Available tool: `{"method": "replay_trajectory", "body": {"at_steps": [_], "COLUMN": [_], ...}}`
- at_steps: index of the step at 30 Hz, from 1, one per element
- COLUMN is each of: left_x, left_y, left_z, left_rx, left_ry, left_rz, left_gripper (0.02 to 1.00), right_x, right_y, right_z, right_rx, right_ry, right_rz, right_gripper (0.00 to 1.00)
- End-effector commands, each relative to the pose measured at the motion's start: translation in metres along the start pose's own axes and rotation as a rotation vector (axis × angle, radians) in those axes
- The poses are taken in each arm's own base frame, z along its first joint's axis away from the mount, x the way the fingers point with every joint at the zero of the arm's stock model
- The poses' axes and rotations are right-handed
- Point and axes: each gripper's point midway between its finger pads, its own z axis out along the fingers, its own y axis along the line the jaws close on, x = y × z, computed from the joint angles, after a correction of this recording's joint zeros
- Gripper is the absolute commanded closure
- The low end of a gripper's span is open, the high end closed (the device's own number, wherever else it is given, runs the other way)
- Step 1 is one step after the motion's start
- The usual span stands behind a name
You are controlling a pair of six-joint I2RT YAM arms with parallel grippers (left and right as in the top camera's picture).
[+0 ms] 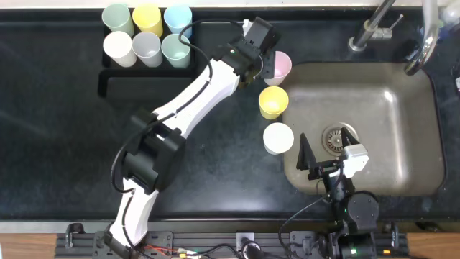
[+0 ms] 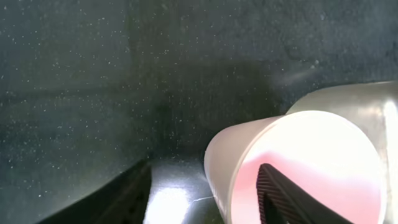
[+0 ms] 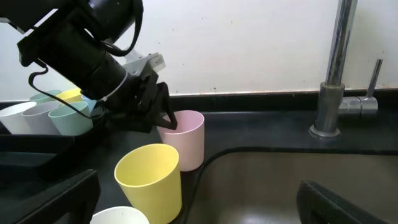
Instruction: Store Cups
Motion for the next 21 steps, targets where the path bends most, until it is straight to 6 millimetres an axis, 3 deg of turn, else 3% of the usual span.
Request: {"method": "replay_trajectory", "body": {"at_steps": [1,14,16,18,21], "left_x": [-0.012,-0.014,-0.016,-0.019,-0.033], "left_y": [-0.004,-0.006,-0.007,-0.009,-0.01], "left_z": [-0.001,-0.001,-0.003,-0.01,-0.038], "left_rx": [0.003,0.014,0.017,0.023,0.02], "left_ry": [-0.039,-0.045,-0.049,-0.059,-0.102], "left_rz": [-0.005,-0.006,-0.006,-0.006,-0.003], "left_gripper": [0.573,0.965,0.985,0.985,0.987], "right_x": [0.004,0.004,0.004,0.004,0.004], "right_y": [-0.002,-0.002,-0.002,-0.002,-0.002], "right_z": [0.001,0.001,0.001,0.001,0.001], "right_rx": [0.007,0.007,0.007,0.007,0.007], "right_ry": [0.002,0.002,0.002,0.003,0.002], "right_rz": [0.004,0.004,0.004,0.004,0.004], "right_gripper": [0.005,0.003,0.005,0.003,0.003]}}
